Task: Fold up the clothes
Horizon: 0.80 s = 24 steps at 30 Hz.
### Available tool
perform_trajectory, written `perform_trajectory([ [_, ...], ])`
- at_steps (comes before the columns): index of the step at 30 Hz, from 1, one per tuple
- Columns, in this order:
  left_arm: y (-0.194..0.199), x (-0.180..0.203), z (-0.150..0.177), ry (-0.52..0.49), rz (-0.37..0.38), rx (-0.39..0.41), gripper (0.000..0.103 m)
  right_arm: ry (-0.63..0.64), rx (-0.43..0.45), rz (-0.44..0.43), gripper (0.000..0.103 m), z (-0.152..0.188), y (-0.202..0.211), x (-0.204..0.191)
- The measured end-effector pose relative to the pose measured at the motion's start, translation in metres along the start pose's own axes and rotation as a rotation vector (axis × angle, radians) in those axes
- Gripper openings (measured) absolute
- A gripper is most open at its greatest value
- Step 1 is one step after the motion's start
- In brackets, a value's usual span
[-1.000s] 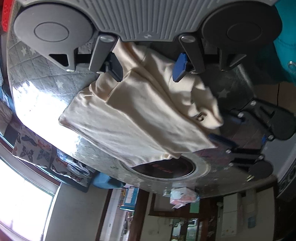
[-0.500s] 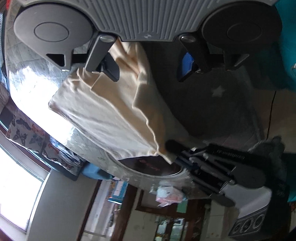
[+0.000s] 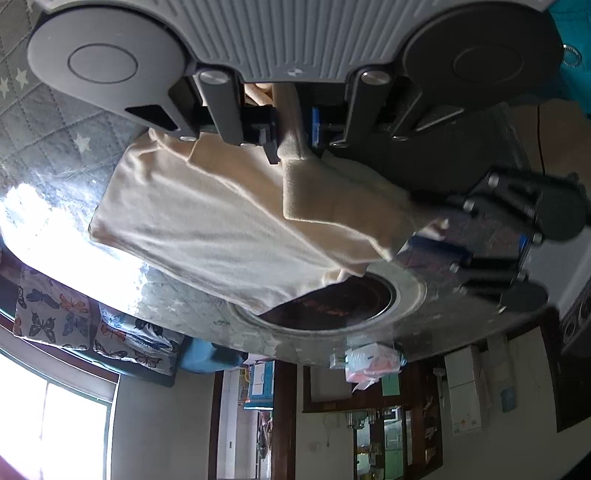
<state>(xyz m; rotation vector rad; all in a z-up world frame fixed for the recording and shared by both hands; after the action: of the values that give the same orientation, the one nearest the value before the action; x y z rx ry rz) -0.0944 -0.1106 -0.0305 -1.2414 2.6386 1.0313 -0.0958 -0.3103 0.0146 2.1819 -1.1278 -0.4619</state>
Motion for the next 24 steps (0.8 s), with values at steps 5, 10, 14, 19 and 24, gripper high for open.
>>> perform_trajectory([
  [5,-0.004,-0.002,0.009,-0.053,-0.057,-0.009,0.031,-0.005,0.019,0.022,0.014,-0.007,0.0,0.002],
  [10,0.0,-0.008,0.008,-0.02,-0.052,0.012,0.01,-0.022,0.037,0.026,0.009,-0.001,0.003,0.001],
  [14,0.011,-0.008,0.0,0.003,-0.04,0.044,0.008,-0.044,0.068,0.018,0.008,0.001,0.014,-0.001],
  [19,0.036,0.001,-0.009,0.011,0.001,0.075,0.007,-0.033,0.09,0.006,0.007,0.003,0.037,-0.004],
  [24,0.073,0.014,-0.011,0.042,0.049,0.076,0.008,-0.006,0.084,-0.03,0.007,0.009,0.066,-0.02],
])
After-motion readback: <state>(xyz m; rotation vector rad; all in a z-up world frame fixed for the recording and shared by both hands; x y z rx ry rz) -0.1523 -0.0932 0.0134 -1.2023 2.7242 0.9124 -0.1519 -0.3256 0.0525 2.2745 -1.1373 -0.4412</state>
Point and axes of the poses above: each gripper's, at about its wrist camera, not at the fingertips, and y roughly against the way its jaws point, x to its right, z to its underside, the point moved 6 cm from there along -y, roughly the way its jaws point, and after that the axes turned 2 degrees about -y, right-handed, at the moved point
